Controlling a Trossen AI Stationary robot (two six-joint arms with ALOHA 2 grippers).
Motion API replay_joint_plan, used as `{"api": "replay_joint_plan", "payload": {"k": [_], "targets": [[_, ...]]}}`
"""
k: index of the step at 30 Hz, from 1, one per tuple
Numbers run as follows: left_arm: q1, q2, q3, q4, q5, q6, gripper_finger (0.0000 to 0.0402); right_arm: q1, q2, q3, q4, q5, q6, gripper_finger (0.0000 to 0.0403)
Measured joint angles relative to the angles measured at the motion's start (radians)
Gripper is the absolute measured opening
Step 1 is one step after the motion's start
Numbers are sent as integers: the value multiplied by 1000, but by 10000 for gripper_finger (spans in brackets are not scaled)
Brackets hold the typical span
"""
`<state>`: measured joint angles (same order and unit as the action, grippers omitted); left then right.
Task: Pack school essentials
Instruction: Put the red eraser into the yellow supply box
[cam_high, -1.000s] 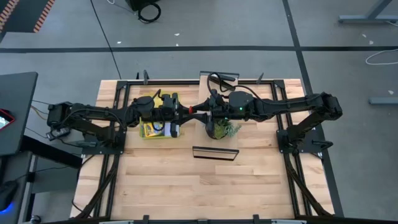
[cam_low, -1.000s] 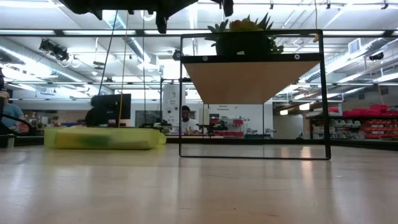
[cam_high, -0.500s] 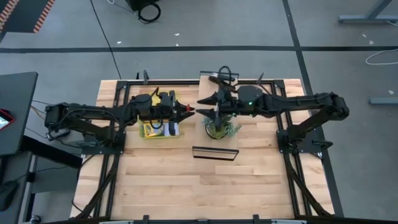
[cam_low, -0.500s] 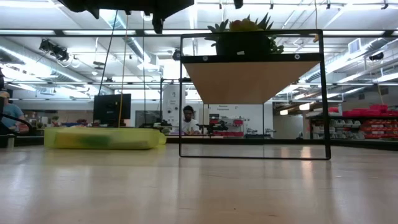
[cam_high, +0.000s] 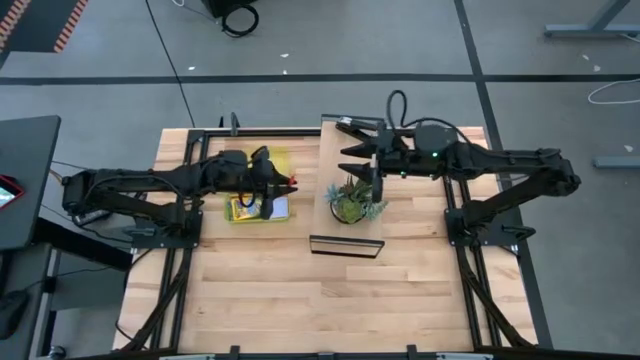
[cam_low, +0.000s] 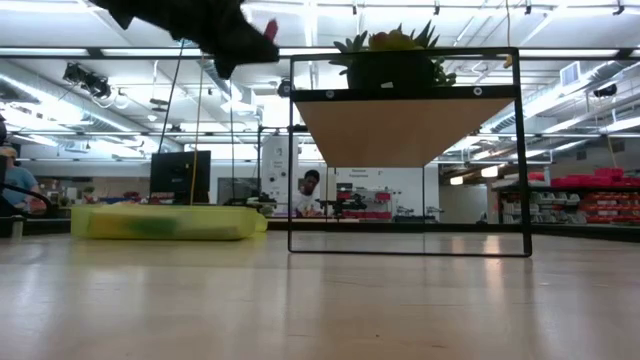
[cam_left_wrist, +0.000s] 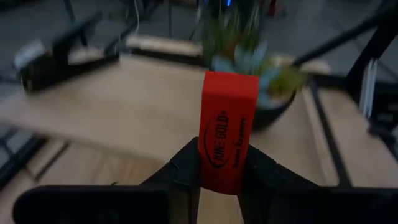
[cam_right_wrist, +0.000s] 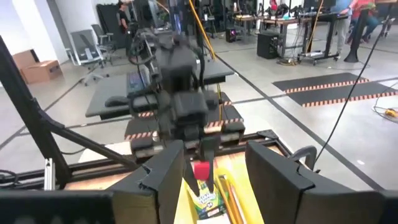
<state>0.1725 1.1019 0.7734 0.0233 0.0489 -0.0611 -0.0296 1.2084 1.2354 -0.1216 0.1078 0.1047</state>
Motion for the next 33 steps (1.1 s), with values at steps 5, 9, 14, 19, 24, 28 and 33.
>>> {"api": "replay_joint_plan", "payload": {"k": [5,9,14,19,24,28,33], "targets": [[1,12,0,-127,0,21,84,0,-42,0,-11,0,-5,180],[1,11,-5,-169,0,52,79,0,-67,0,-32,0,-6,180],[6,11,-31,-198,0,58,86,0,-90,0,-72,0,-11,180],[15,26,-57,-235,0,79,83,0,-100,0,-72,0,-3,180],[17,39,-100,-238,-16,85,80,17,-96,0,-72,0,-2,180],[17,57,-136,-229,-39,85,86,29,-95,0,-72,1,0,180],[22,90,-173,-227,-80,131,81,28,-95,0,-73,3,40,180]]}}
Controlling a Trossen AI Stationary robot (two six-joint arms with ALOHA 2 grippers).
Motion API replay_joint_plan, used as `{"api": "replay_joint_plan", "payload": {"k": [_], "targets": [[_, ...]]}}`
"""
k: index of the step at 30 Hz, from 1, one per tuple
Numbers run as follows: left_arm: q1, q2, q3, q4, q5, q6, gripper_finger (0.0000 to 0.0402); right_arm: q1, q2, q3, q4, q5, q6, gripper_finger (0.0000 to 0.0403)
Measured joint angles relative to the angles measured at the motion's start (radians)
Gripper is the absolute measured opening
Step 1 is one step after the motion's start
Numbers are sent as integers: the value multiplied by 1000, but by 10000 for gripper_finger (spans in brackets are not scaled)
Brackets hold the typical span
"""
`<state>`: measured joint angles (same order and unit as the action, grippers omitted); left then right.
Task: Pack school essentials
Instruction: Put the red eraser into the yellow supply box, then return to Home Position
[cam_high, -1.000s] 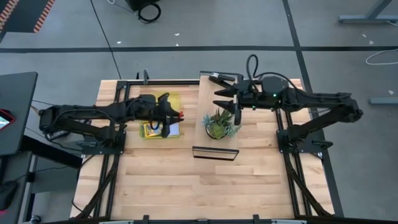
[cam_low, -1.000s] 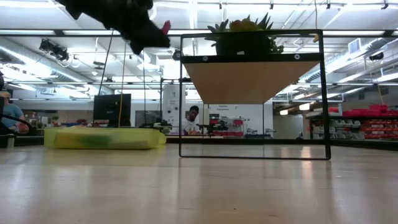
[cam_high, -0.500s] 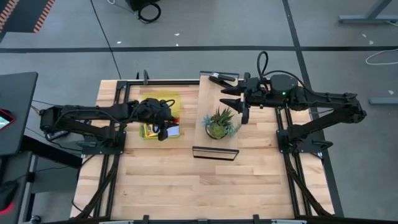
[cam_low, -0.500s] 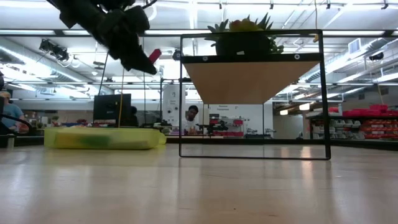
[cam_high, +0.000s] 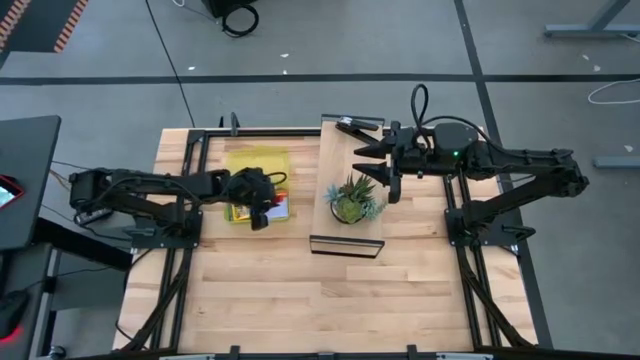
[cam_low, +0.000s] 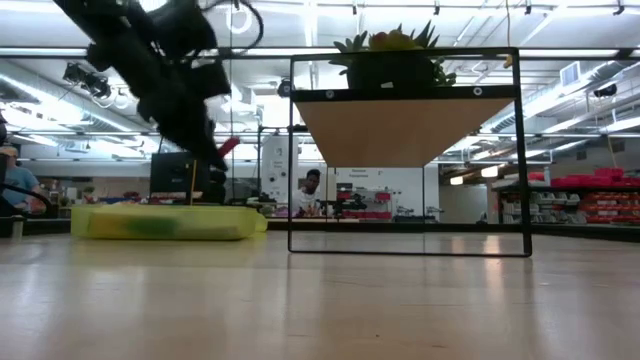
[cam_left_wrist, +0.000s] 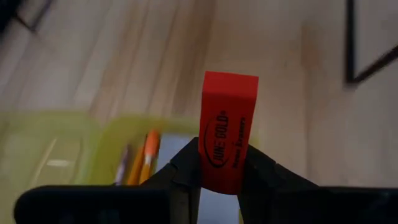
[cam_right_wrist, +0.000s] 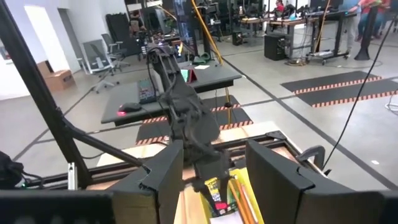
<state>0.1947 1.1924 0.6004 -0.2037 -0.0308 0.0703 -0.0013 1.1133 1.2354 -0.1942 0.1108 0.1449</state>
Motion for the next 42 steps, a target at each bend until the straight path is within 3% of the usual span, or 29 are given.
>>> {"api": "replay_joint_plan", "payload": {"k": [16,27,32,42], "targets": [[33,225,-3,13,-21,47,90,59,0,0,9,65,41,180],[33,232,-3,9,-22,46,159,72,0,0,8,88,36,180],[33,232,45,-91,-22,43,183,72,-3,0,8,88,11,180],[31,203,134,-260,4,38,157,72,-71,0,8,88,-104,180]]}}
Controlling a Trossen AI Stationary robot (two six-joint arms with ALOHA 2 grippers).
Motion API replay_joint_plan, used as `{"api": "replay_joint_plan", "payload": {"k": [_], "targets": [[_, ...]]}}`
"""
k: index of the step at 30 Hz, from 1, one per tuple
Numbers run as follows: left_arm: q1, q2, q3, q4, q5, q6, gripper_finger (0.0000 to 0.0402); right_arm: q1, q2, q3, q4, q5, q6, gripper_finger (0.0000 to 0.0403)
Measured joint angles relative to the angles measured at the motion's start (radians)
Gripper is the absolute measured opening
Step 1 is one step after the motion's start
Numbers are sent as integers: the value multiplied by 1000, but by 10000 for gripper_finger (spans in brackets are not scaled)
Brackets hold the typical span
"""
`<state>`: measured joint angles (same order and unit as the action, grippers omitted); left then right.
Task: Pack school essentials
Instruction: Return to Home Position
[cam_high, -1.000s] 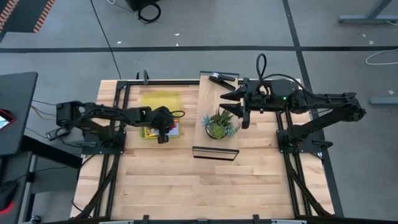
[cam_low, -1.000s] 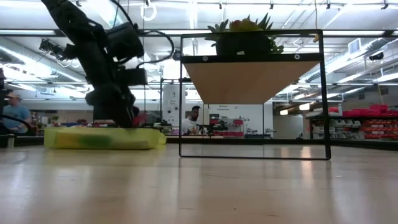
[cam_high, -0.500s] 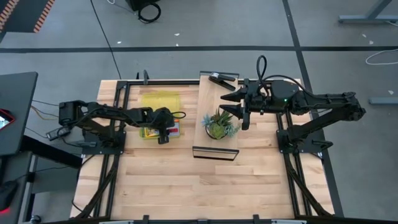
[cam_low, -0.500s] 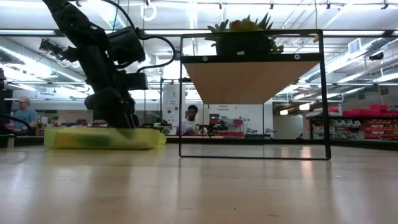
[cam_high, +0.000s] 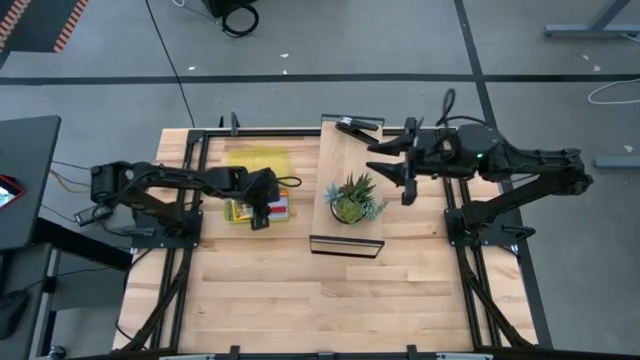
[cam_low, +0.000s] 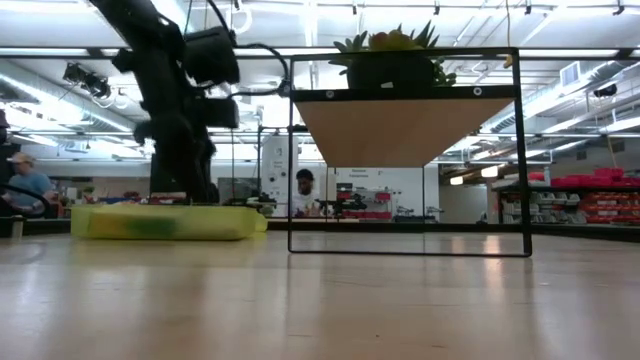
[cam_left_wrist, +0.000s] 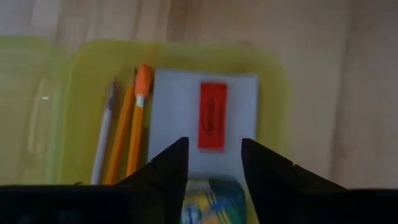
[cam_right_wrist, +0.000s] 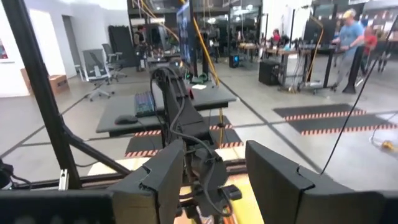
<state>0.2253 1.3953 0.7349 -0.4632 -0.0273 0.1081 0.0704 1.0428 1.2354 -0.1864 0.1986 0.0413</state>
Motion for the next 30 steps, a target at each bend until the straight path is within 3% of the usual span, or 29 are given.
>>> {"api": "replay_joint_plan", "payload": {"k": [5,12,19,25,30], "targets": [[-5,-120,0,-70,9,-29,135,0,-47,0,-29,0,-29,180],[-11,-321,1,-49,69,-178,112,0,-86,0,-101,0,-63,180],[-67,-532,0,36,204,-286,86,0,-128,0,-145,-51,-102,168],[-94,-697,1,77,199,-452,63,0,-171,0,-237,-65,-120,140],[-114,-809,1,156,158,-576,46,0,-230,0,-362,-78,-45,110]]}}
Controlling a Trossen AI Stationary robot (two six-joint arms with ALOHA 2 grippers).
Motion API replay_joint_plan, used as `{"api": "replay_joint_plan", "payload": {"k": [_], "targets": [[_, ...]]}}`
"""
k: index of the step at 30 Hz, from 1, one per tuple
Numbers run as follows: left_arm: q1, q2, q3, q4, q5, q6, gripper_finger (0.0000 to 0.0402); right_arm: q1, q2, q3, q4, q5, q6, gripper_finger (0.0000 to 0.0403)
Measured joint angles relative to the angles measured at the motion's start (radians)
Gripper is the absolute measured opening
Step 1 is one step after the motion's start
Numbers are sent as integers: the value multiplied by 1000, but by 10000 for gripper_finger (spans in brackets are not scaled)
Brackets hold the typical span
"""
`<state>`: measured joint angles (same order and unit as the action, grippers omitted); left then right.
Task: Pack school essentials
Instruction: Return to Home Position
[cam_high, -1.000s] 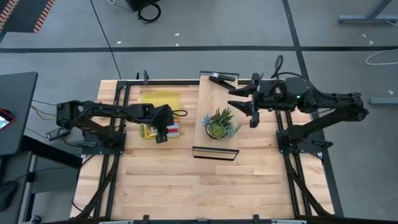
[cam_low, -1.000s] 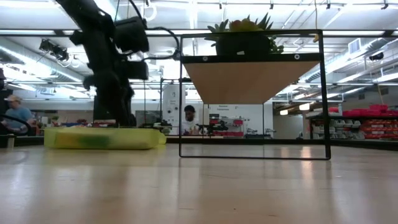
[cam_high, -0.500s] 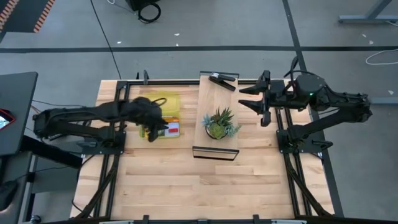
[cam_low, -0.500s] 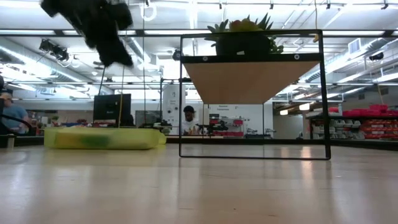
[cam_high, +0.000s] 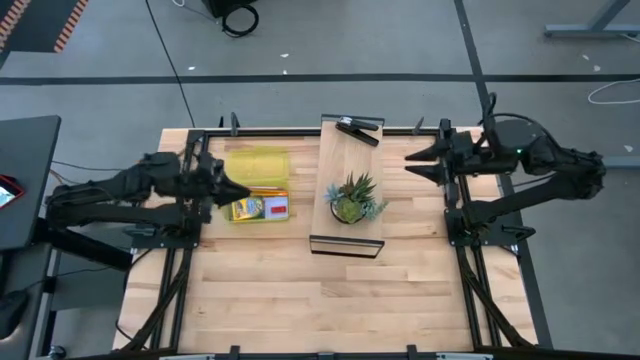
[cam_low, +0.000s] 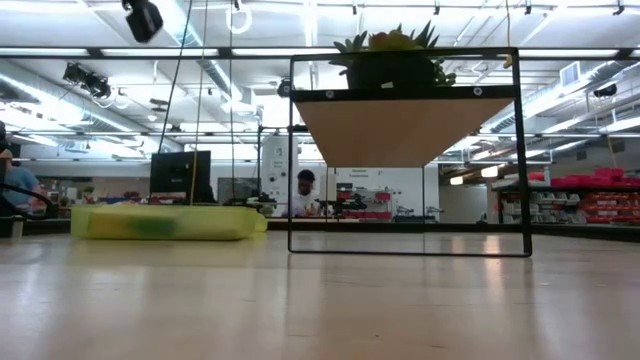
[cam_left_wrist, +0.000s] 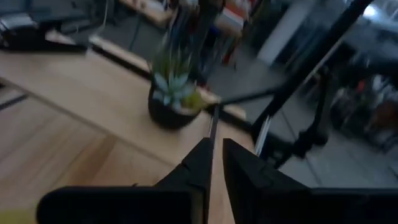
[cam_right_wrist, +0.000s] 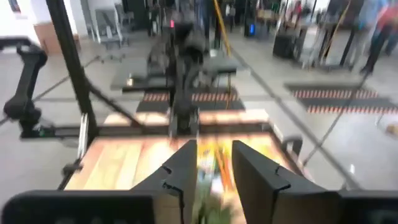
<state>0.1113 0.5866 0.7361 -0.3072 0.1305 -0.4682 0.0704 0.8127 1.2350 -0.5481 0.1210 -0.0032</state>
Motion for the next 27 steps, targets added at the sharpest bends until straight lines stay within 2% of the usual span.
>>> {"api": "replay_joint_plan", "payload": {"k": [5,10,15,19,23,27], "targets": [[-21,-86,0,48,-103,-94,28,0,-76,-1,-166,-14,29,68],[-25,-139,0,88,-227,-101,13,0,-172,-21,-175,-61,-1,30],[-24,-147,-10,86,-311,-59,6,0,-287,-155,-164,-33,3,11],[-24,-142,-48,87,-318,22,9,0,-355,-284,-79,-12,62,11],[-25,-142,-148,98,-317,69,6,0,-380,-435,54,46,129,10],[-49,-144,-275,245,-293,78,4,0,-380,-590,249,108,148,10]]}}
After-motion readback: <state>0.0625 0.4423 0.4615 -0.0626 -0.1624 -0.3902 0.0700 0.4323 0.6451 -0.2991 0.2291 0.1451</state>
